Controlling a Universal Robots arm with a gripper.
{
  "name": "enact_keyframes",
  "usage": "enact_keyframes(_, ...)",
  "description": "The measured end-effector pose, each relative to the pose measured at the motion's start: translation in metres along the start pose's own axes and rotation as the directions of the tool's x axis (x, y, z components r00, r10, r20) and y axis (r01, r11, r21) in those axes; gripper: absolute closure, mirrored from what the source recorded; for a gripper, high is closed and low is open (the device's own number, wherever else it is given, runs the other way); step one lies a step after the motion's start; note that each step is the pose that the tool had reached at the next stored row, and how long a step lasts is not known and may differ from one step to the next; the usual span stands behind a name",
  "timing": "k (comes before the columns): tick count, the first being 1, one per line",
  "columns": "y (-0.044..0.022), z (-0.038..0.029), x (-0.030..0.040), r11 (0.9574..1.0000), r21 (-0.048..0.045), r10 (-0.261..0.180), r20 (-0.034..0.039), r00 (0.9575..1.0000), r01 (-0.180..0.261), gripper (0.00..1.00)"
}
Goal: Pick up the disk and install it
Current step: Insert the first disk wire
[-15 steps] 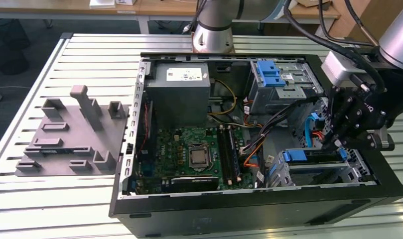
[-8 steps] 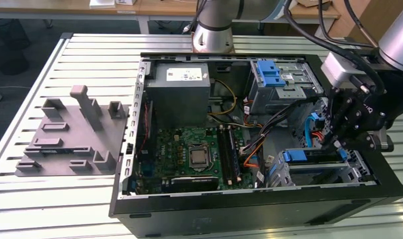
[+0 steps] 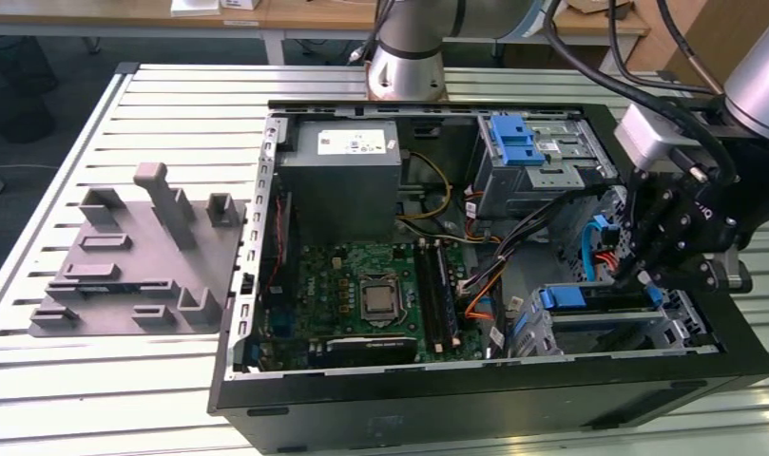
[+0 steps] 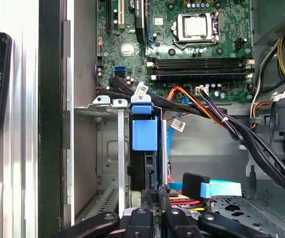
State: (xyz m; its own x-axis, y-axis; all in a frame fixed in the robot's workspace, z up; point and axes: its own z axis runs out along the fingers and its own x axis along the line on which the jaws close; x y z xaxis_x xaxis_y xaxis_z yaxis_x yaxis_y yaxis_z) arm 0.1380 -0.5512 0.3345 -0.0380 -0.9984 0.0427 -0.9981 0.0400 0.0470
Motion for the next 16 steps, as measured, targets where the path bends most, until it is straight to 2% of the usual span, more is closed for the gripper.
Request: enact_keyframes(16, -0.0008, 0.0057, -0.0001, 1.0000, -0.0036, 0.000, -0.0001, 1.0000, 0.000, 0.84)
